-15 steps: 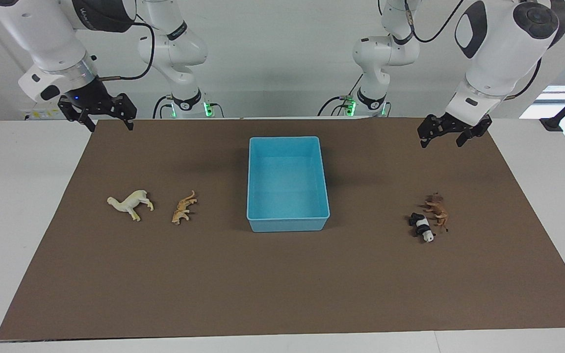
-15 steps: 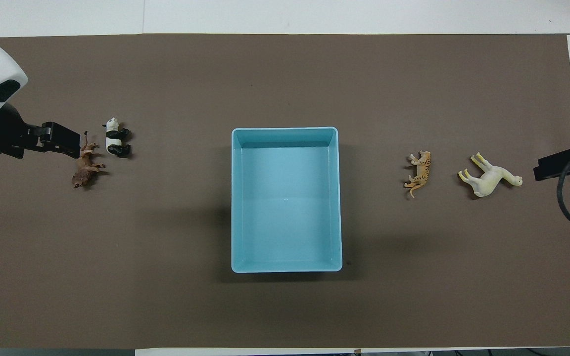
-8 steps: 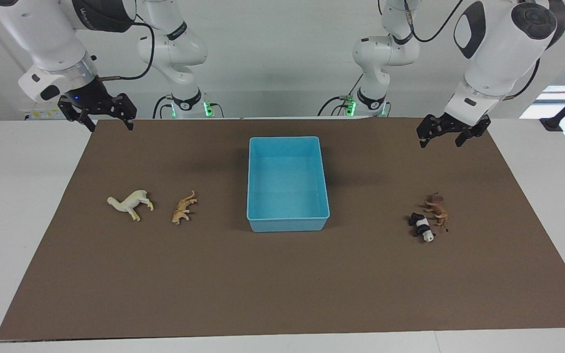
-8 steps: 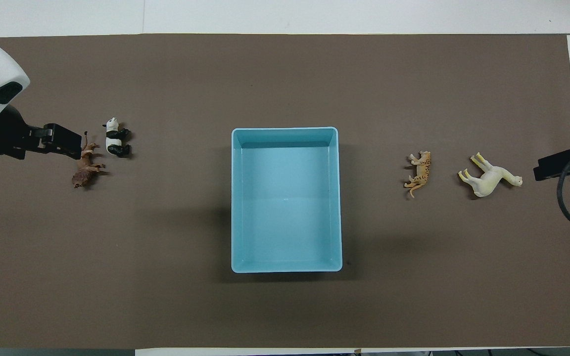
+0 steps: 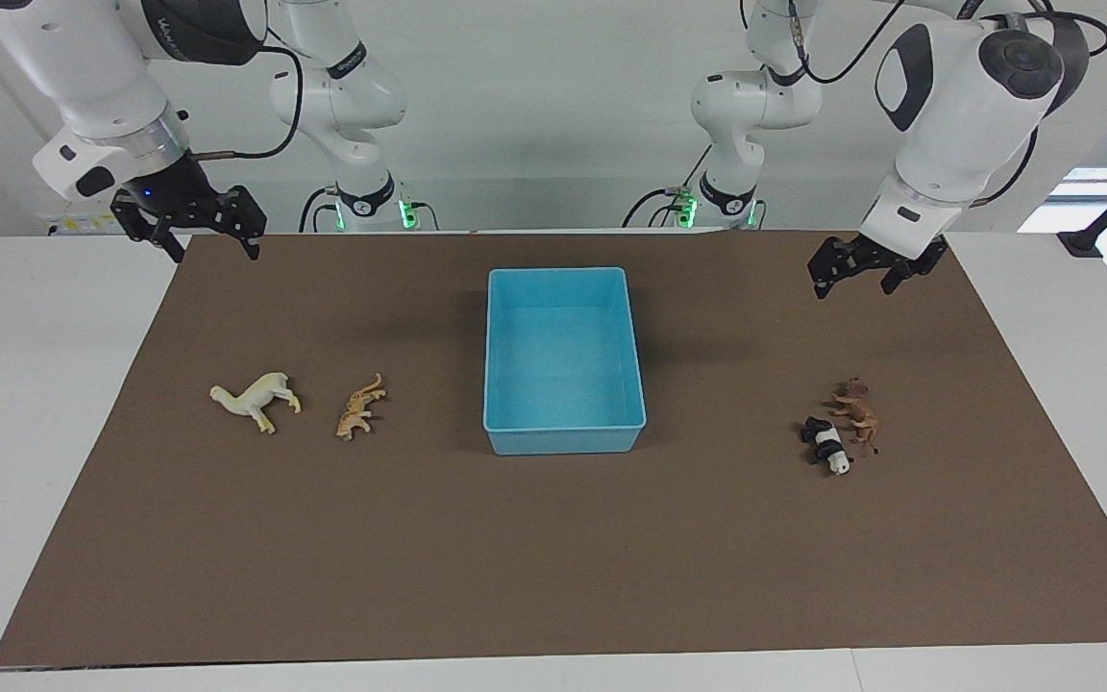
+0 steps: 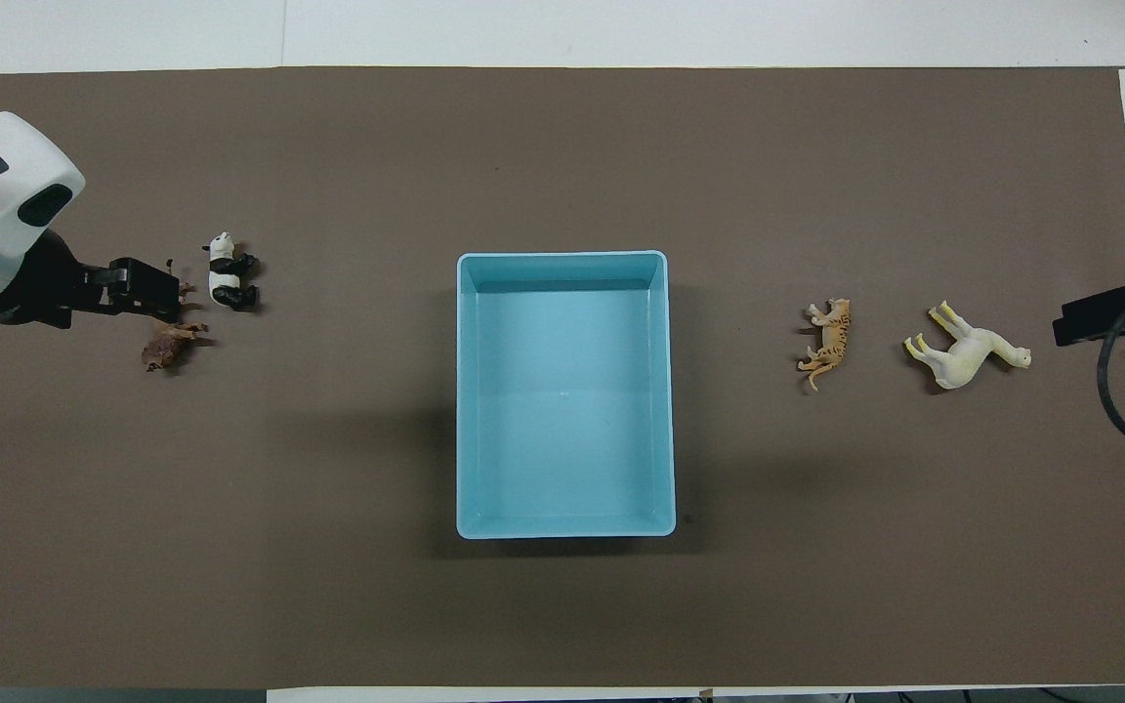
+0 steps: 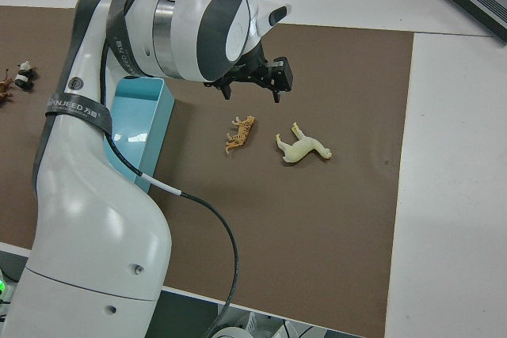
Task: Put all toys into storage box
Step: 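Lower the left gripper onto the panda while the right gripper reaches the cream horse, then grasp the panda with the left gripper while the right gripper grasps the horse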
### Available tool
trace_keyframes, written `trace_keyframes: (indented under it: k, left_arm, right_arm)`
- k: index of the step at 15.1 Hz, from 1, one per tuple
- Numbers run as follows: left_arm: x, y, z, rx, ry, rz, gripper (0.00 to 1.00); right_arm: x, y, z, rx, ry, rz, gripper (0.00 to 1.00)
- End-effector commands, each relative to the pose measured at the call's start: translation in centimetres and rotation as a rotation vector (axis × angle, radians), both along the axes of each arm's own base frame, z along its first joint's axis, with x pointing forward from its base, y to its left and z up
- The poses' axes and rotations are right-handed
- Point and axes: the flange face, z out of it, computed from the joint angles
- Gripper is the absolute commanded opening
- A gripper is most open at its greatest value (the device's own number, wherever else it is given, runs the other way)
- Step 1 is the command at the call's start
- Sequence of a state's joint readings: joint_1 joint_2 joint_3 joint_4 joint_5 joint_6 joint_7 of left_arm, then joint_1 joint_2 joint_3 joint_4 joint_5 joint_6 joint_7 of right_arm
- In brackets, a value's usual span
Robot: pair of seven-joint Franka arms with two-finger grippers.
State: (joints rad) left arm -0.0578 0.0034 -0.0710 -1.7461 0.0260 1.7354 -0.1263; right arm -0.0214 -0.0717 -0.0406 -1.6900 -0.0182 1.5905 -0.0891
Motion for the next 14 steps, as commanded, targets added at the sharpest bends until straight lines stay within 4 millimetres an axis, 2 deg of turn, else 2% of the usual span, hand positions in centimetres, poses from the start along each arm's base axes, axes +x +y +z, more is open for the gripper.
trace_keyframes:
  k: [1, 3, 6, 8, 10, 11, 13, 14]
  left_arm:
    - [-1.7, 0.8, -4.6, -0.006, -0.073, 0.035, 1.0]
    - [0.0, 1.3, -7.6, -0.013, -0.089, 0.057, 1.0]
    - [2.6, 1.3, -14.0, -0.028, -0.117, 0.084, 1.0]
    - [3.8, 1.3, -16.1, -0.037, -0.152, 0.086, 1.0]
    - [4.8, 2.5, -18.3, -0.042, -0.172, 0.103, 1.0]
    - [5.5, 2.1, -20.2, -0.048, -0.179, 0.101, 1.0]
    - [6.5, 1.8, -23.6, -0.043, -0.17, 0.085, 1.0]
    - [6.4, 2.4, -24.2, -0.04, -0.161, 0.084, 1.0]
  right_arm:
    - [0.9, -0.3, -2.7, -0.014, -0.042, 0.013, 1.0]
    - [2.0, -0.5, -5.9, -0.016, -0.076, 0.01, 1.0]
    - [4.7, -1.5, -11.3, -0.017, -0.067, -0.03, 1.0]
    - [6.1, -2.7, -15.1, -0.018, -0.046, -0.071, 1.0]
    - [5.9, -2.7, -18.1, -0.018, -0.036, -0.115, 1.0]
    - [5.7, -2.8, -19.4, -0.018, -0.042, -0.163, 1.0]
    - [5.8, -4.1, -21.9, -0.019, -0.031, -0.255, 1.0]
    - [5.7, -4.8, -22.7, -0.02, -0.021, -0.308, 1.0]
